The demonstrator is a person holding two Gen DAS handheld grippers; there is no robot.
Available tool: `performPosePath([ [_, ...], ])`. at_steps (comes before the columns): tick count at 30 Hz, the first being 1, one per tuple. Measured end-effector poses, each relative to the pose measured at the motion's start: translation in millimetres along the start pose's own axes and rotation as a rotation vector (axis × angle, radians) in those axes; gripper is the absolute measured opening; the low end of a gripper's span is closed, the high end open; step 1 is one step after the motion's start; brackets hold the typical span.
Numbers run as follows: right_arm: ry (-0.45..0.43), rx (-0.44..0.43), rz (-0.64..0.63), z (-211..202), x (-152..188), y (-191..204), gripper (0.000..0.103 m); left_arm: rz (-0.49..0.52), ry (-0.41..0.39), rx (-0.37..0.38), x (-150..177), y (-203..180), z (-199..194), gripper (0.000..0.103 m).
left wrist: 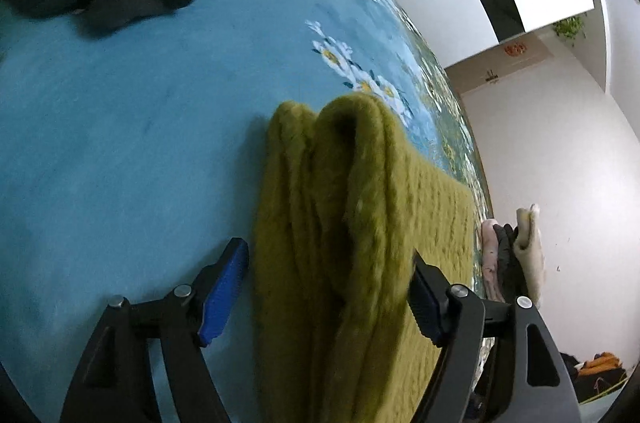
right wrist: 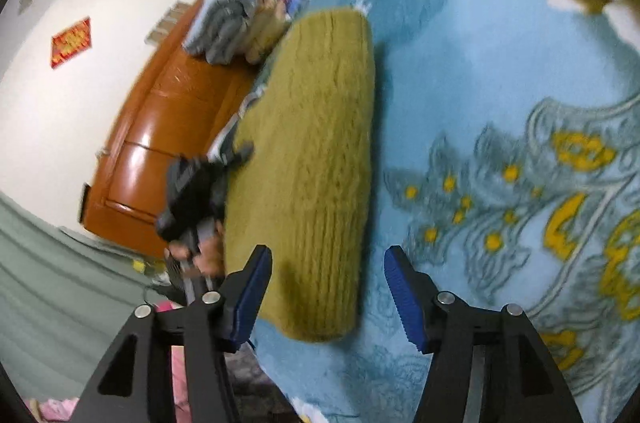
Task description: Fold clothes
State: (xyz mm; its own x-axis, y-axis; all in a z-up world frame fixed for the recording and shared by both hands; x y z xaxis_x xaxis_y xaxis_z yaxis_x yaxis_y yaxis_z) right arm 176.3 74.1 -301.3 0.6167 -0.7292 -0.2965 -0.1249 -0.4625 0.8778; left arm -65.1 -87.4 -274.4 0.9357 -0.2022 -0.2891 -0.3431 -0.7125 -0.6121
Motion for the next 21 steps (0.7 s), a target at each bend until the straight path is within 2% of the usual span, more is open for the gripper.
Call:
performPosePath([
  [4, 0.039, -0.053, 0.013, 17.2, 1.0, 9.7, 0.062, 0.017, 0.020, -0.002, -13.0, -8.2, 14.7, 0.075],
  [7, 0.070, -0.007, -0.011, 30.5, 5.2, 11.6, 0.062, 0.011, 0.025, 0.014, -23.0, -8.7, 19.2, 0.075],
  [9, 0.072, -0.006, -0.010, 32.9, 5.4, 13.2, 0.060, 0.006, 0.024, 0.020, -27.3, -7.9, 20.5, 0.075],
  [11, 0.066, -0.005, 0.008, 34.0, 6.5, 10.7, 0.050, 0.006, 0.023, 0.003, -28.0, -7.6, 20.6, 0.073],
  [12, 0.065, -0.006, 0.019, 34.5, 7.3, 8.7, 0.047, 0.019, 0.022, -0.028, -26.6, -7.7, 19.3, 0.069],
  [14, 0.063, -0.010, 0.042, 33.0, 7.9, 4.4, 0.038, 0.052, 0.030, -0.097, -24.3, -10.9, 19.5, 0.047],
  [16, 0.069, -0.024, 0.050, 30.1, 8.4, 3.4, 0.034, 0.056, 0.023, -0.105, -26.1, -15.9, 19.6, 0.037],
  [19, 0.091, -0.040, 0.038, 27.5, -1.3, 8.9, 0.031, 0.063, 0.004, -0.115, -22.2, -21.7, 8.6, 0.031],
  [21, 0.112, -0.018, 0.009, 20.4, -13.6, 11.7, 0.031, 0.047, 0.000, -0.086, -15.9, -26.4, -0.5, 0.030],
])
Point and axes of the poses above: each gripper's, at about its wrist camera, not at the fingertips, and z roughly the way its jaws point, y to its left, x to its underside, the point moved 6 cm from there along z, roughly the way its jaws point, and after that the axes turned 8 degrees about -x, right-handed, at the moved point
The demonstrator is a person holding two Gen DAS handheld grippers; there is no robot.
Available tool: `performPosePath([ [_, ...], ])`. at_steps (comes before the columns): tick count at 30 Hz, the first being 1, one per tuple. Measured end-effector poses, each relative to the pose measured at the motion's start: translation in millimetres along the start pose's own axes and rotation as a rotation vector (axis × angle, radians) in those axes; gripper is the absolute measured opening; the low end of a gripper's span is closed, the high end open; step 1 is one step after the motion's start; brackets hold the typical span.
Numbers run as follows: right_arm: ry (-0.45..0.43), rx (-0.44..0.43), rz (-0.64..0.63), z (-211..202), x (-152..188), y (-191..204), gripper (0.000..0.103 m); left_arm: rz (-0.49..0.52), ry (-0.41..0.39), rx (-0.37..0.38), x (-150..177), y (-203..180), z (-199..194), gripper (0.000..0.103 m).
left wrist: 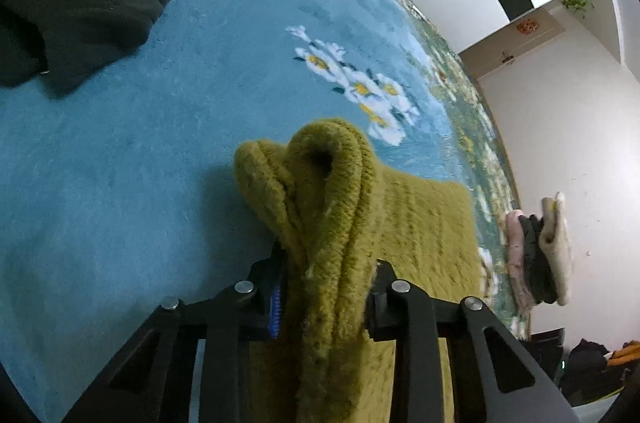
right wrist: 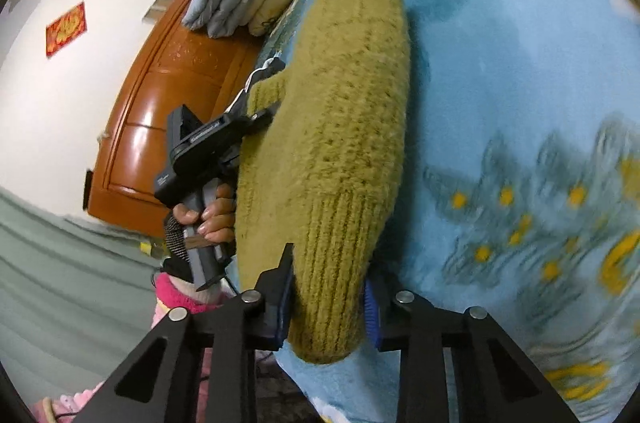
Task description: Fold clothes
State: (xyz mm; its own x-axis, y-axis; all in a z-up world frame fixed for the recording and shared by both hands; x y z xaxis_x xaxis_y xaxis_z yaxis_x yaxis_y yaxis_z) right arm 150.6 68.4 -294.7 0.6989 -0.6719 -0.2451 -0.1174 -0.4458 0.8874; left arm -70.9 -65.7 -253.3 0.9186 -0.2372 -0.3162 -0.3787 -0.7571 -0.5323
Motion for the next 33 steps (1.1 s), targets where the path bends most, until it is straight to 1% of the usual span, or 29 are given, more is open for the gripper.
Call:
performPosePath([
  [3, 0.023, 0.077, -0.045, -28.2, -27.9, 3.5, 0.031, -0.027, -0.001, 0.094, 19.8, -6.5, -16.0, 0.029],
  [6, 0.053, 0.166, -0.119, -60.0, -61.8, 9.3, 0.031, -0.026, -0.009, 0.152, 48.4, -11.8, -24.3, 0.029],
  [9, 0.114, 0.235, -0.161, -74.3, -86.2, 0.6, 0.031, -0.043, 0.007, 0.152, 70.1, -6.3, -12.6, 0.029],
  [11, 0.142, 0.270, -0.150, -71.4, -86.7, -15.0, 0.031, -0.075, 0.013, 0.143, 72.5, 3.0, -1.4, 0.029],
  [12, 0.154, 0.279, -0.139, -69.6, -85.1, -23.5, 0.031, -0.106, 0.022, 0.170, 72.7, 6.8, 1.9, 0.030],
  [13, 0.150, 0.273, -0.120, -67.6, -82.8, -31.9, 0.031, -0.121, 0.025, 0.193, 72.2, 7.9, 2.3, 0.030],
  [14, 0.137, 0.257, -0.099, -67.4, -81.2, -38.2, 0.031, -0.117, 0.027, 0.199, 71.5, 6.9, 1.9, 0.031],
  [16, 0.110, 0.221, -0.074, -68.6, -81.2, -42.4, 0.031, -0.075, 0.030, 0.186, 70.6, 1.9, -1.0, 0.034],
  [18, 0.091, 0.190, -0.062, -74.2, -79.4, -45.9, 0.033, -0.026, 0.034, 0.157, 71.0, -4.0, -5.4, 0.038],
  [19, 0.086, 0.186, -0.060, -74.6, -78.8, -45.4, 0.034, -0.011, 0.033, 0.151, 71.3, -5.4, -7.9, 0.042],
  [20, 0.082, 0.182, -0.058, -74.5, -78.5, -44.4, 0.034, 0.000, 0.030, 0.145, 71.9, -4.9, -11.6, 0.049],
  [22, 0.063, 0.178, -0.062, -77.4, -76.9, -40.7, 0.034, 0.022, 0.008, 0.129, 73.0, 0.3, -21.6, 0.056],
  [24, 0.030, 0.171, -0.059, -84.3, -74.7, -37.7, 0.036, 0.042, -0.033, 0.110, 71.0, 5.6, -33.6, 0.062],
  [25, 0.000, 0.168, -0.045, -89.5, -72.0, -37.6, 0.037, 0.044, -0.047, 0.103, 67.2, 8.0, -36.6, 0.068],
  [26, -0.031, 0.166, -0.031, -94.8, -69.3, -37.5, 0.039, 0.046, -0.062, 0.096, 63.4, 10.4, -39.5, 0.073],
  [27, -0.061, 0.163, -0.017, -100.1, -66.6, -37.3, 0.040, 0.046, -0.073, 0.090, 58.9, 12.8, -41.9, 0.074],
  [28, -0.092, 0.159, -0.002, -105.3, -63.7, -37.3, 0.045, 0.044, -0.078, 0.092, 53.0, 14.8, -42.0, 0.075],
  [29, -0.122, 0.155, 0.022, -109.0, -59.0, -37.6, 0.050, 0.044, -0.072, 0.096, 48.1, 15.9, -38.7, 0.076],
  [31, -0.183, 0.136, 0.077, -116.1, -46.1, -37.9, 0.054, 0.044, -0.036, 0.096, 40.2, 17.6, -26.4, 0.079],
  [33, -0.225, 0.111, 0.136, -118.0, -31.4, -39.2, 0.059, 0.043, 0.000, 0.096, 32.3, 19.3, -14.1, 0.079],
])
Point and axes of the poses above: each gripper's, at about its wrist camera, not at the fingertips, and z roughly the way its jaws point, y to its left, x to its underside, the point moved 6 cm from there along z, roughly the way its jaws point, and after that the axes turned 8 degrees about -x, right-handed, at the moved point
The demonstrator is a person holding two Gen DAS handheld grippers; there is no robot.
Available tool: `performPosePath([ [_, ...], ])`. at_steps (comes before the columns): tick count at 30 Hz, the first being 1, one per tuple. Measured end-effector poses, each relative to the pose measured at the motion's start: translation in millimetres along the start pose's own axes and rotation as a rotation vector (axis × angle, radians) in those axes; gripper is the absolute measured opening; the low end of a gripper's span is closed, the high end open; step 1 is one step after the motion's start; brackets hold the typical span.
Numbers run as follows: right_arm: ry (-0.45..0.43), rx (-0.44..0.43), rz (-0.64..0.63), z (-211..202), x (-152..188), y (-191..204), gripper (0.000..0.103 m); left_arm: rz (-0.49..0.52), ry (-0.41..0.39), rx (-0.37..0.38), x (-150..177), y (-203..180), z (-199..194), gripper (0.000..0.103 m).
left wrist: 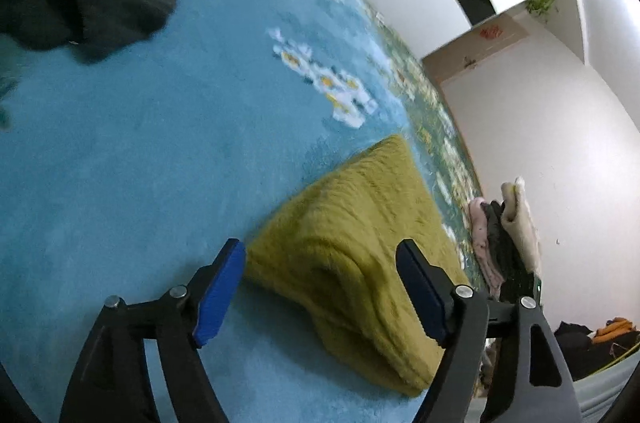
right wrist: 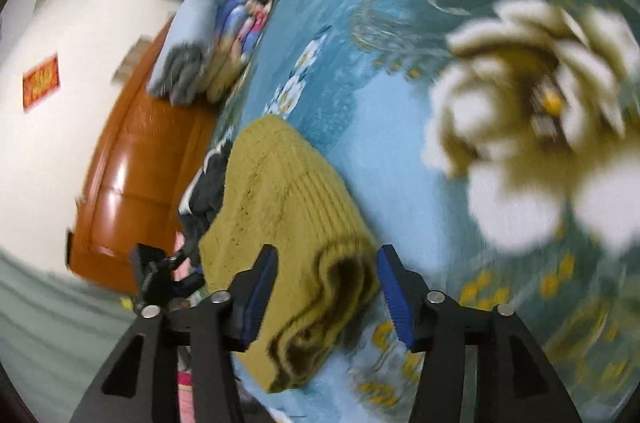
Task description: Fold clothes
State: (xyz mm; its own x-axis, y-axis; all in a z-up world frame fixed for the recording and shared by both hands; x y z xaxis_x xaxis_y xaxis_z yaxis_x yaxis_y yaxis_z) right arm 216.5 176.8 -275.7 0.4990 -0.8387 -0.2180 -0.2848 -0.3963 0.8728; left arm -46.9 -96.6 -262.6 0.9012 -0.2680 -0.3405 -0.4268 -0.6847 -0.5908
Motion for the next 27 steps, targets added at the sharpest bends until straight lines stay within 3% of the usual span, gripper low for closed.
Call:
performPosePath([
  [4, -0.019, -0.031, 0.090, 6.2, 24.8, -1.5, 0.063, -0.019, 0.118, -0.001, -5.8, 6.5, 27.8, 0.079],
  [8, -0.015, -0.019, 0.127, 28.2, 35.8, -1.9, 0.064, 0.006, 0.155, 0.056, -12.4, 0.2, 37.7, 0.080],
  [13, -0.105, 0.017, 0.160, 34.0, 40.9, 1.9, 0.064, 0.044, 0.188, 0.072, -15.7, -8.4, 49.1, 0.081],
  [19, -0.120, 0.013, 0.175, 38.7, 61.1, 8.0, 0.065, 0.055, 0.175, 0.054, -14.7, -13.9, 47.9, 0.080],
  [21, -0.121, 0.021, 0.173, 39.2, 64.7, 9.7, 0.065, 0.042, 0.165, 0.042, -14.5, -12.1, 47.2, 0.075],
  [27, -0.158, -0.043, 0.209, 39.3, 54.9, 1.0, 0.063, 0.034, 0.111, 0.007, -10.7, -11.2, 36.1, 0.045],
])
Point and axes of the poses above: each gripper's, at about its wrist camera, not at the fingertips, and z roughly the way its jaws point, y to its left, x to its underside, the point moved 6 cm from there along z, roughly the way its jaws point, and after that the axes turned 8 degrees about -x, right-handed, at the moved point
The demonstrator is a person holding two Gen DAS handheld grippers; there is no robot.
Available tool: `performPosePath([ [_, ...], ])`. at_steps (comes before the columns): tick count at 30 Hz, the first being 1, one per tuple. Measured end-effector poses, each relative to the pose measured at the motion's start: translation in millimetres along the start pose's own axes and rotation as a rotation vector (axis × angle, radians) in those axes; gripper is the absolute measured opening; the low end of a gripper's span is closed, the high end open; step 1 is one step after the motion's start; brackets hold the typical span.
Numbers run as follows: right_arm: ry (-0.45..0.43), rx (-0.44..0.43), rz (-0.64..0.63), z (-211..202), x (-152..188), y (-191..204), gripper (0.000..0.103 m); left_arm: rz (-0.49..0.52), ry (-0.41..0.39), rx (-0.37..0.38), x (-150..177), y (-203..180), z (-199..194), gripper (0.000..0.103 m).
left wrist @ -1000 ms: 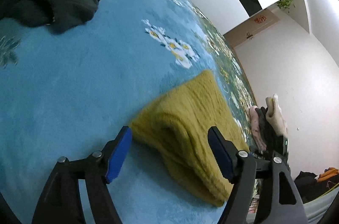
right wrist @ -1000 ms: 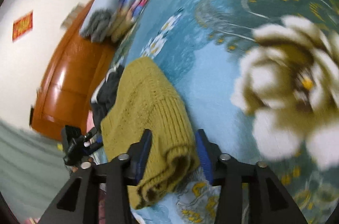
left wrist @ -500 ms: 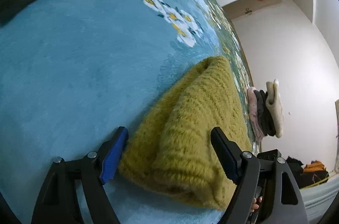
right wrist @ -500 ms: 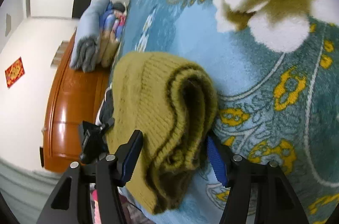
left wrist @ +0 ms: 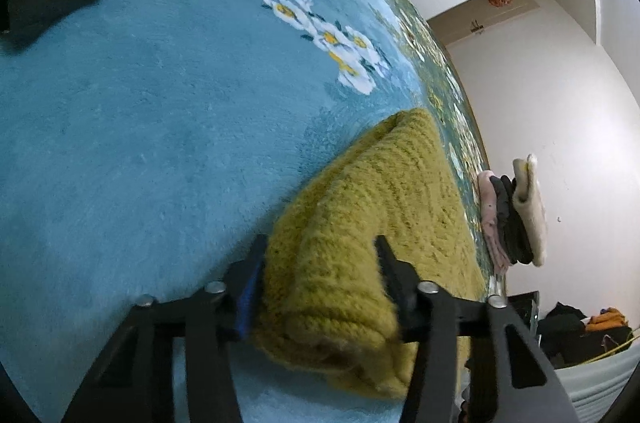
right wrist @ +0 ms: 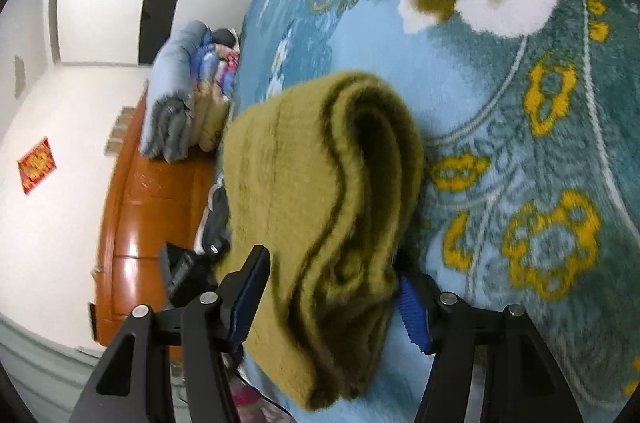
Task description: Fold clothes
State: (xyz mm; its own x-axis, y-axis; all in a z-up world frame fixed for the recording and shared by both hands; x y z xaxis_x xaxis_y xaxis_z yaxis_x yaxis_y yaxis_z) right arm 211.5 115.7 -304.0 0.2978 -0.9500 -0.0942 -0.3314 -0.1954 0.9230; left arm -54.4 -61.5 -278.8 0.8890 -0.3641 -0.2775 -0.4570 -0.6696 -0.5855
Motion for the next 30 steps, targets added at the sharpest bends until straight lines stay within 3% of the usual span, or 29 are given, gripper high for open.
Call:
performPosePath([
  [2, -0.005, -0.020, 0.007, 0.3, -5.1, -1.4, 0.059, 0.012, -0.032, -0.011, 4.3, -5.5, -7.7, 0.038],
  [7, 0.011, -0.019, -0.035, 0.9, -26.4, 6.6, 0.042, -0.023, -0.075, 0.020, 27.3, -10.7, -31.7, 0.034],
  [11, 0.029, -0.006, -0.099, 2.4, -49.0, 20.4, 0.039, -0.066, -0.088, 0.070, 61.3, -8.8, -43.1, 0.033],
  [15, 0.095, 0.026, -0.154, 14.7, -54.7, 23.2, 0.039, -0.118, -0.088, 0.070, 72.6, 6.7, -38.5, 0.034],
  [19, 0.101, 0.021, -0.128, 12.0, -52.0, 4.0, 0.041, -0.148, -0.080, 0.091, 69.1, 12.1, -33.1, 0.041],
  [24, 0.116, 0.034, -0.175, 6.7, -47.6, 0.0, 0.044, -0.098, -0.149, 0.062, 51.3, 10.4, -39.4, 0.071],
  [28, 0.131, 0.054, -0.205, 5.9, -39.4, -0.3, 0.054, -0.076, -0.090, 0.047, 41.9, 8.5, -23.5, 0.074],
  [30, 0.130, 0.049, -0.197, 6.4, -34.4, -2.0, 0.055, -0.058, -0.058, 0.048, 40.8, 5.2, -14.2, 0.074],
])
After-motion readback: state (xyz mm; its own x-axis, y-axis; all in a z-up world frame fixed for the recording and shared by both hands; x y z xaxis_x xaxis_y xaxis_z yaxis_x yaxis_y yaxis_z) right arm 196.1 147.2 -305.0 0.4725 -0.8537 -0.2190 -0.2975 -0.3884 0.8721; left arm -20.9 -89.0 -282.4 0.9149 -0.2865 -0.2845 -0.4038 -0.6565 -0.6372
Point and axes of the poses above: each gripper's, at about its wrist camera, not at the fingertips, and z roughly the way its jaws point, y to its left, x to its underside, the point moved 6 cm from there along z, roughly the way its jaws point, and after that the axes turned 8 degrees about -x, right-handed, at the moved point
